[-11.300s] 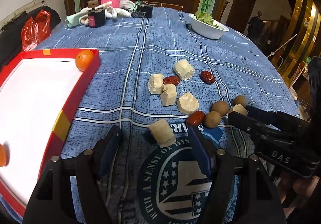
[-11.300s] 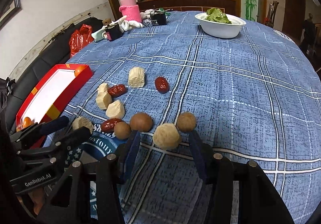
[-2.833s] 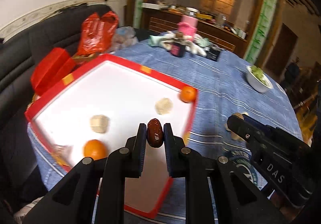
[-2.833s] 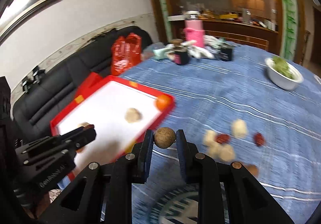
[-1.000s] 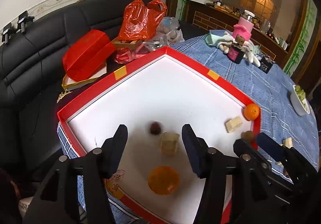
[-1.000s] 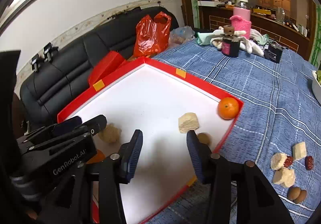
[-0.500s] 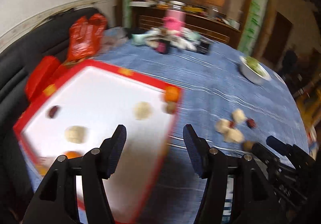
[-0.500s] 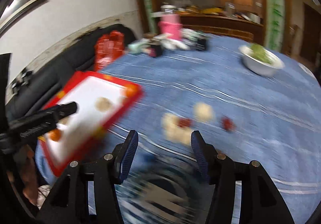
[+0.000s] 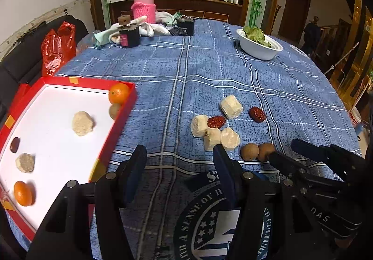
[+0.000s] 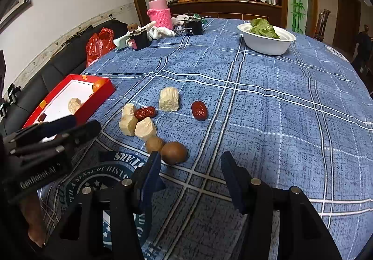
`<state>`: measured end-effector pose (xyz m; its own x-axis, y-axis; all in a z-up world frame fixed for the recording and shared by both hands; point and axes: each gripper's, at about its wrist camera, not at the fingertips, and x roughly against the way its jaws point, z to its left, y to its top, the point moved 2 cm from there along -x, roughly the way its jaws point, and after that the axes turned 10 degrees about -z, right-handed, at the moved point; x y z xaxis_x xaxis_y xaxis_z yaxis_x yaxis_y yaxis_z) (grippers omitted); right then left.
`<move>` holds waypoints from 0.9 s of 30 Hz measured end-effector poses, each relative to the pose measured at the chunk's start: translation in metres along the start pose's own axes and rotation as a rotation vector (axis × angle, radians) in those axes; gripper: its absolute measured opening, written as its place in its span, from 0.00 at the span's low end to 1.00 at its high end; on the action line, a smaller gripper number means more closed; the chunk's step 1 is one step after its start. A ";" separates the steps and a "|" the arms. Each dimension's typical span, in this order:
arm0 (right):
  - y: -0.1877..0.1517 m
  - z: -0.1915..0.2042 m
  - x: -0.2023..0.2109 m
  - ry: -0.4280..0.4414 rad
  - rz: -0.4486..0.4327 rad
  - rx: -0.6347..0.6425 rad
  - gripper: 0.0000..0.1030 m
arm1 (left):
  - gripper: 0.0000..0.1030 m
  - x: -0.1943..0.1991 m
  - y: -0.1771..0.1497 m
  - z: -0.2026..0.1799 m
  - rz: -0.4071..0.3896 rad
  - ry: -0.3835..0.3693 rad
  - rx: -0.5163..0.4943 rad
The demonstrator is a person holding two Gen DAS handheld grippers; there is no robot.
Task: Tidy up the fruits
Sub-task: 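Grasp a white cube with the left gripper while the right gripper grasps a brown round fruit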
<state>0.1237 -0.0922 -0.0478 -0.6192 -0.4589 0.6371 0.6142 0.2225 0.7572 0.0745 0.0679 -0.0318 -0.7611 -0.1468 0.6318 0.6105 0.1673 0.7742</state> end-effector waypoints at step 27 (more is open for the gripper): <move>0.005 0.016 -0.033 0.074 0.049 0.031 0.25 | 0.56 -0.026 0.000 -0.005 0.042 -0.046 0.024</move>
<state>0.1398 -0.0620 -0.0628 -0.5503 -0.5089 0.6619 0.6267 0.2720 0.7302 0.0952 0.0667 -0.0476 -0.7444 -0.0942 0.6610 0.6371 0.1961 0.7454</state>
